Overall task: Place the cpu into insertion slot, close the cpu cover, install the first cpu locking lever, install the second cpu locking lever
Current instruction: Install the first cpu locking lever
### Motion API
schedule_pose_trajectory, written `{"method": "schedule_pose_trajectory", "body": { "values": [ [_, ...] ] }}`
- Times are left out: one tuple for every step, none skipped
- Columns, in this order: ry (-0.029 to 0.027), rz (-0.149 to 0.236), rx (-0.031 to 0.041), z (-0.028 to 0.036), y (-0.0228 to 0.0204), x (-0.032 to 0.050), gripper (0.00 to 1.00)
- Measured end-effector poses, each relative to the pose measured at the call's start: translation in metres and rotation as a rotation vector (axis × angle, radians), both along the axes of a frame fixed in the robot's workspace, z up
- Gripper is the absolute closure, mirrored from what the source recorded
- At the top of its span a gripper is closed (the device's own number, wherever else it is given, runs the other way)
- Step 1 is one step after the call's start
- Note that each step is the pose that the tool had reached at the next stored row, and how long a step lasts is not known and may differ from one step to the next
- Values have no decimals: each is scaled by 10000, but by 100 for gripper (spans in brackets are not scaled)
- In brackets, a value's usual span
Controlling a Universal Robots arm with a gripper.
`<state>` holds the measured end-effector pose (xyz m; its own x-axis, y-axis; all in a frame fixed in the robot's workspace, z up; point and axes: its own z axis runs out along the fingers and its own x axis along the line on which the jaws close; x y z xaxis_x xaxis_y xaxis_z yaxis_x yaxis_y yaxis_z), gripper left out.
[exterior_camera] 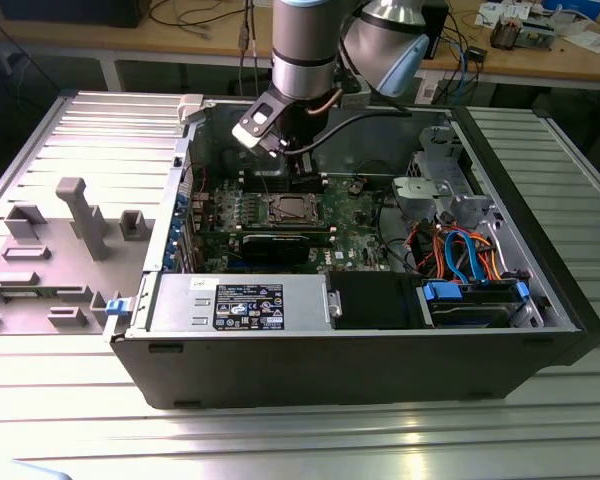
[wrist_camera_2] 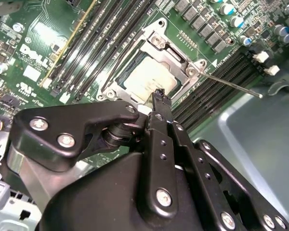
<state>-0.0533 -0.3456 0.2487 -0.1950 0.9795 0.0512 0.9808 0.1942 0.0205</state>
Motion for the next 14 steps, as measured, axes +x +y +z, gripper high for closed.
{"method": "schedule_pose_trajectory", "body": {
  "values": [
    [1, 0, 0, 14, 0, 0, 89],
    [2, 0, 0, 28, 0, 0, 89],
    [2, 1, 0, 29, 0, 0, 89],
    [2, 1, 0, 29, 0, 0, 89],
    [2, 1, -1, 30, 0, 0, 89],
    [3, 1, -3, 30, 0, 0, 89],
    [3, 1, -3, 30, 0, 0, 89],
    [3, 1, -4, 30, 0, 0, 89],
    [3, 1, -4, 31, 0, 0, 89],
    [3, 1, -4, 30, 0, 0, 89],
    [3, 1, -5, 30, 0, 0, 89],
    [4, 1, -5, 31, 0, 0, 89],
    [3, 4, -5, 31, 0, 0, 89],
    [3, 23, -6, 31, 0, 0, 89]
  ]
}}
